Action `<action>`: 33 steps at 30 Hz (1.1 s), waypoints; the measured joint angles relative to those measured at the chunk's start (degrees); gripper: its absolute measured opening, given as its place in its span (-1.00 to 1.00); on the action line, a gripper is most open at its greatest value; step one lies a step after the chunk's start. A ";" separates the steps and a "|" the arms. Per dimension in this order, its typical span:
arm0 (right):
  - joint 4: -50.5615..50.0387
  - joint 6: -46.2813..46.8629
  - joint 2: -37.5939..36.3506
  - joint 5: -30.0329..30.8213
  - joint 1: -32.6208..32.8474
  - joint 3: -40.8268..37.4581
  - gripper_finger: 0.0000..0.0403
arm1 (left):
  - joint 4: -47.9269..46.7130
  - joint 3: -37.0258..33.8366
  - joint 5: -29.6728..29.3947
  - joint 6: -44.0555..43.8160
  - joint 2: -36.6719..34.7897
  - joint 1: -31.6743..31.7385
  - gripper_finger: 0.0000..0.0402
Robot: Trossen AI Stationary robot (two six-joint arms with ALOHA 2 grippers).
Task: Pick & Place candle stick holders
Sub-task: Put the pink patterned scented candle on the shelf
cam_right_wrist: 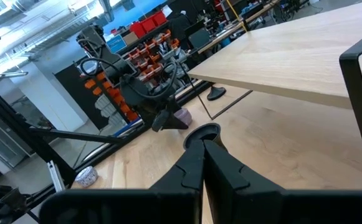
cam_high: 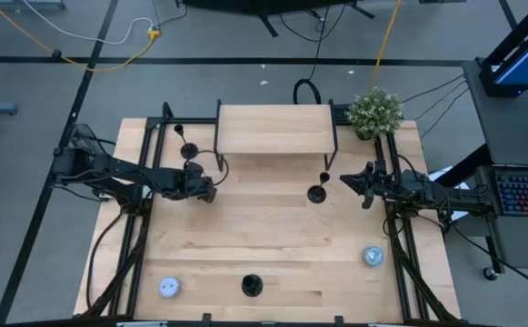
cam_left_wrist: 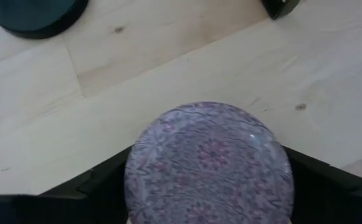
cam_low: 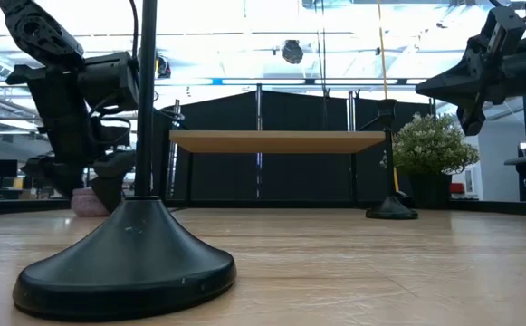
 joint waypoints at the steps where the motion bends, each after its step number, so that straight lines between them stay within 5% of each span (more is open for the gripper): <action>1: 0.00 0.00 0.00 0.01 0.00 0.00 -1.00 | -0.07 0.00 0.08 0.05 0.01 0.00 0.53; 6: 0.00 0.00 0.00 0.02 0.00 0.00 -1.00 | -0.33 -0.03 0.18 0.06 0.01 -0.02 0.48; 12: 0.00 0.00 -0.02 0.02 0.00 0.00 -1.00 | -0.74 -0.04 0.72 0.06 0.03 -0.02 0.65; 17: 0.00 0.00 -0.01 0.02 0.00 0.00 -1.00 | -0.74 -0.07 0.88 0.27 0.03 -0.02 0.48; 33: 0.00 0.00 0.00 0.03 0.00 0.00 -1.00 | -1.21 -0.31 6.87 1.84 -6.35 -0.04 0.48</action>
